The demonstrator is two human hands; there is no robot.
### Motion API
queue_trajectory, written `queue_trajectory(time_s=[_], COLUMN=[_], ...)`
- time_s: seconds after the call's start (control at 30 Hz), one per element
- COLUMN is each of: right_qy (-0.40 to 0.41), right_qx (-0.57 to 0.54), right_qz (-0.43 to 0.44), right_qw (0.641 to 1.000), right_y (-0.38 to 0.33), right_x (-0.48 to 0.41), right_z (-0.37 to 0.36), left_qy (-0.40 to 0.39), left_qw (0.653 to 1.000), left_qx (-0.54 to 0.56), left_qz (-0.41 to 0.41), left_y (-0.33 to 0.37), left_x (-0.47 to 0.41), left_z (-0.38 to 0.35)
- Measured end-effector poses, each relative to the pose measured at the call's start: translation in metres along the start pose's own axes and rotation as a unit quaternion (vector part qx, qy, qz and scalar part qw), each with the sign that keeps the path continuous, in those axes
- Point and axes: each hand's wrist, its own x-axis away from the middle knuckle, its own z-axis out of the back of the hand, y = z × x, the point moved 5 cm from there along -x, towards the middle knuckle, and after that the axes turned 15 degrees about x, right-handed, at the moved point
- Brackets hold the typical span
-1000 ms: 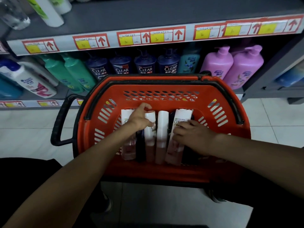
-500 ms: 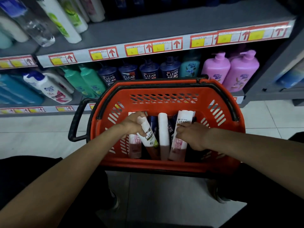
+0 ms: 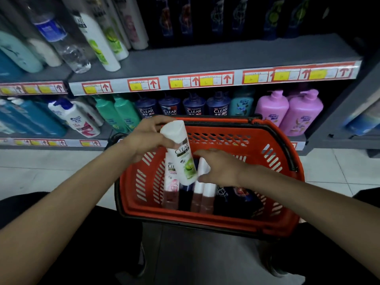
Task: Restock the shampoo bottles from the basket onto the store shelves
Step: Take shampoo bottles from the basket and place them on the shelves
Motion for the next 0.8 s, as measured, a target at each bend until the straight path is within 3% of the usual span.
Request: queue_trajectory(time_s=[0.2, 0.47, 0.63, 0.8], right_qy=[0.111, 0.157, 0.094, 0.065], right_qx=[-0.084, -0.124, -0.217, -0.366], right_qz=[-0.051, -0.089, -0.099, -0.1], right_qw=[0.989, 0.976, 0.967, 0.923], right_y=[-0.015, -0.01, -0.015, -0.016], right_x=[-0.006, -0.014, -0.017, -0.007], right_z=[0.01, 0.023, 0.032, 0.038], left_qy=[0.108, 0.224, 0.221, 0.17], left_qw=[0.978, 0.972, 0.974, 0.978], left_qx=[0.17, 0.064, 0.023, 0.115], left_qz=[0.055, -0.01, -0.035, -0.043], left_y=[0.006, 0.021, 0.026, 0.032], left_x=[-0.001, -0.007, -0.004, 0.003], left_z=[-0.007, -0.007, -0.012, -0.021])
